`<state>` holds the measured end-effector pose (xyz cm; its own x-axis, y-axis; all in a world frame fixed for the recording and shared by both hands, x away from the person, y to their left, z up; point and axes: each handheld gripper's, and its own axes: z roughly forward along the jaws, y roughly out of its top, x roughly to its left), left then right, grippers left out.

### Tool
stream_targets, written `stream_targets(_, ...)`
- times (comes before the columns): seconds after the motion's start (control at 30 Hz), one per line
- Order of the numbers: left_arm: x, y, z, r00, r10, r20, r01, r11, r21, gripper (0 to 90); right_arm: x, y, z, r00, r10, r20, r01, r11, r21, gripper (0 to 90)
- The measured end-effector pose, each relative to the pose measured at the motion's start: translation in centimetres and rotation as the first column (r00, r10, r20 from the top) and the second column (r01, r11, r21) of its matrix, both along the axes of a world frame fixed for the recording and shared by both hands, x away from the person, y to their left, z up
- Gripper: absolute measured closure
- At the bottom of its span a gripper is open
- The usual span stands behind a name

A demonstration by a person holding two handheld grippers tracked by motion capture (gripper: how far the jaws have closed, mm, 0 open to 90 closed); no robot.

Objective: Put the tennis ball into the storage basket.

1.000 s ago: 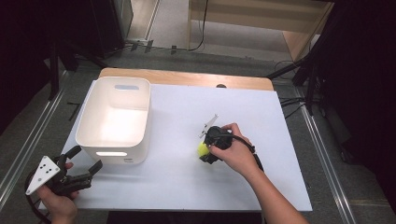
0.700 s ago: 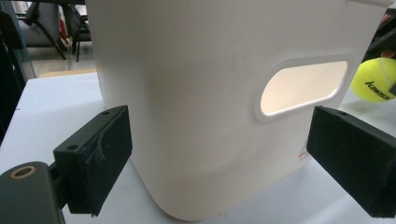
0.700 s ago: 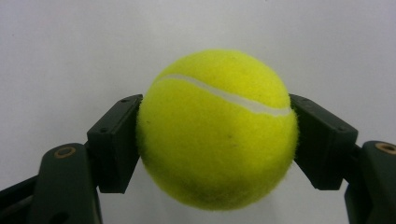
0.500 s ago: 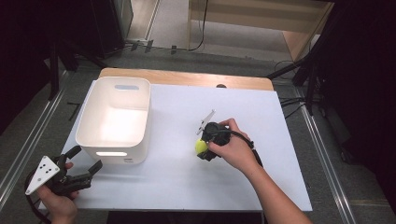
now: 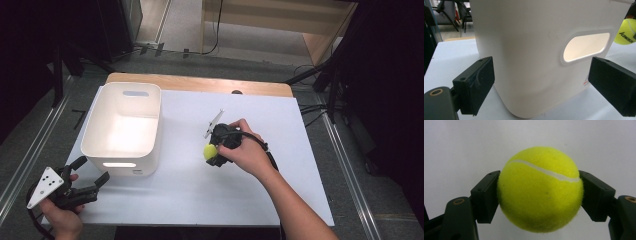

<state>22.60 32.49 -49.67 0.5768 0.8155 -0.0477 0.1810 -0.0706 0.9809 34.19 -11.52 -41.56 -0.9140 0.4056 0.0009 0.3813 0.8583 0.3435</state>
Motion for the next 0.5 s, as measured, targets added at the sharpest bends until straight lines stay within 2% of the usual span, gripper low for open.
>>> stream_targets(0.5,0.0,0.0,0.0,1.0000,-0.002,0.002,0.002,1.0000,0.003,7.4,0.7,2.1,1.9,0.9992,0.039,-0.001,-0.039,0.999,0.000,23.7)
